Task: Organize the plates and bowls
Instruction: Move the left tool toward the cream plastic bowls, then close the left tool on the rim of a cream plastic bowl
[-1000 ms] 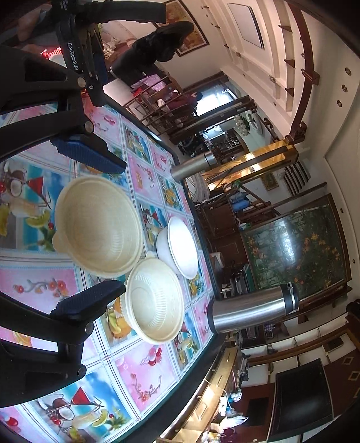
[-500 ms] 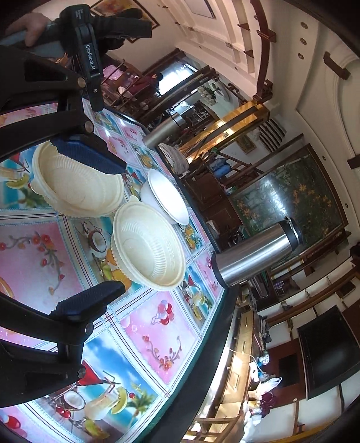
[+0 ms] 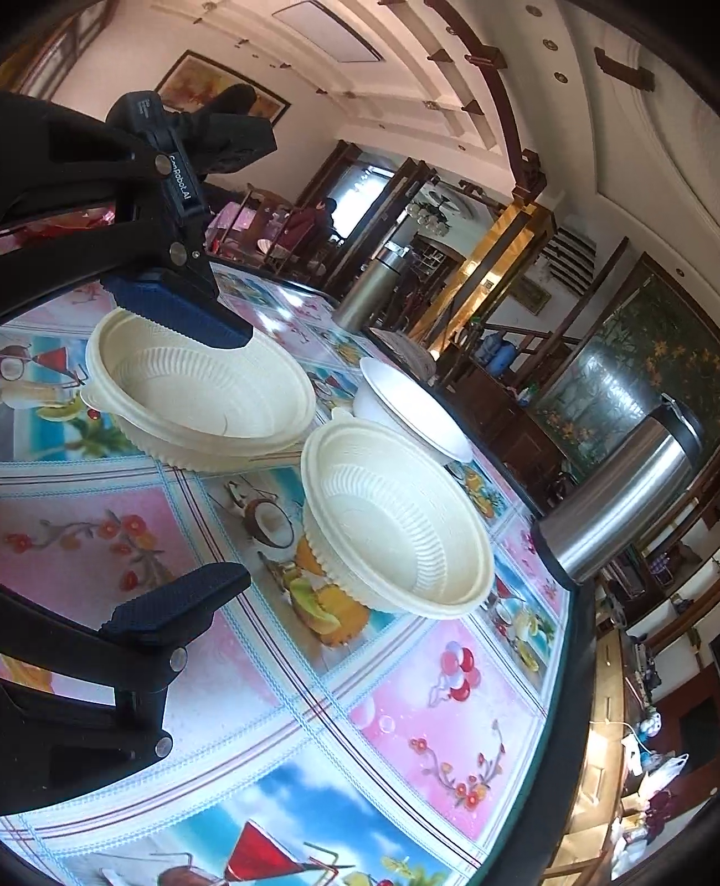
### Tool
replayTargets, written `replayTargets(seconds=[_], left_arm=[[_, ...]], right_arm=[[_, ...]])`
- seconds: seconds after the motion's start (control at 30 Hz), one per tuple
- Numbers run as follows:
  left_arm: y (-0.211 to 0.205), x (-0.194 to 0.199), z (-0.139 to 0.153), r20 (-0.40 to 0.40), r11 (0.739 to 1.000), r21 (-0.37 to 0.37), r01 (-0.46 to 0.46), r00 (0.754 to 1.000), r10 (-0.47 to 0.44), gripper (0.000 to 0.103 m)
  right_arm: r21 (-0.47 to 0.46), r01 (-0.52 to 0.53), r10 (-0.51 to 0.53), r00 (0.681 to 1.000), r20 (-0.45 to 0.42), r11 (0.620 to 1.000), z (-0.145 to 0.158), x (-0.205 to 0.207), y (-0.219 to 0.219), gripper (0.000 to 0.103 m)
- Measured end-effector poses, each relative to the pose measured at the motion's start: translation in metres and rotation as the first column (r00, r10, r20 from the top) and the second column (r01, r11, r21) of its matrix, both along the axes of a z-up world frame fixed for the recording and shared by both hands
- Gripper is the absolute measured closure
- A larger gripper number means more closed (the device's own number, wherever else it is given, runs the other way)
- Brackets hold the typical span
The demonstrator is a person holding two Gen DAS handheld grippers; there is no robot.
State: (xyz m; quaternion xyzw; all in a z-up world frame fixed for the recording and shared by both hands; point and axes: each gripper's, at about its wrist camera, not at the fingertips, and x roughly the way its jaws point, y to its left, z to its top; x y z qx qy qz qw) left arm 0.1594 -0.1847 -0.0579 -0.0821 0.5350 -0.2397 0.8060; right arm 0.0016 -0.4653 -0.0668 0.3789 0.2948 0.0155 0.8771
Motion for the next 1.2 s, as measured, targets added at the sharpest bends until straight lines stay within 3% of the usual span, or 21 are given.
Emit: replayTargets(seconds=[0.3,0.47,0.6,0.77,0.97,1.03,1.1,1.2], left_arm=[[-0.001,0.002,-0.013,-0.05,0.998,-0.061,0.034,0.998,-0.037,0.03],[0.0,0.003,-0.014,-0.056,0.995,-0.092,0.047,0.997,-0.052,0.03],[-0.002,0.001,-0.013,-0.054,0.994,-0.094,0.056,0.997,-0.061,0.03],[-0.009,-0.004,-0.009,-0.032,0.99,-0.108,0.093,0.995,-0.097,0.03],[-0.013,-0.008,-0.007,-0.017,0.986,-0.122,0.112,0.993,-0.115,0.031],[-0.013,-0.007,-0.008,-0.014,0.987,-0.121,0.104,0.994,-0.107,0.038],[-0.013,-0.007,-0.008,-0.008,0.988,-0.116,0.103,0.994,-0.105,0.059],[-0.016,-0.007,-0.01,-0.004,0.99,-0.088,0.107,0.994,-0.108,0.074]], right_arm=[[0.11,-0.065,0.07,0.997,-0.039,0.992,-0.02,0.013,0.001,0.028],[0.205,-0.087,0.1,0.993,-0.057,0.975,-0.034,0.02,-0.004,0.052],[0.186,-0.094,0.11,0.991,-0.076,0.978,-0.038,0.023,0.001,0.062],[0.154,-0.088,0.1,0.992,-0.074,0.984,-0.036,0.025,0.007,0.064],[0.136,-0.094,0.105,0.991,-0.081,0.986,-0.036,0.028,0.011,0.074],[0.128,-0.101,0.112,0.99,-0.085,0.987,-0.037,0.029,0.012,0.074],[0.123,-0.104,0.115,0.99,-0.086,0.987,-0.036,0.031,0.014,0.078],[0.11,-0.103,0.113,0.99,-0.083,0.989,-0.034,0.034,0.018,0.08]])
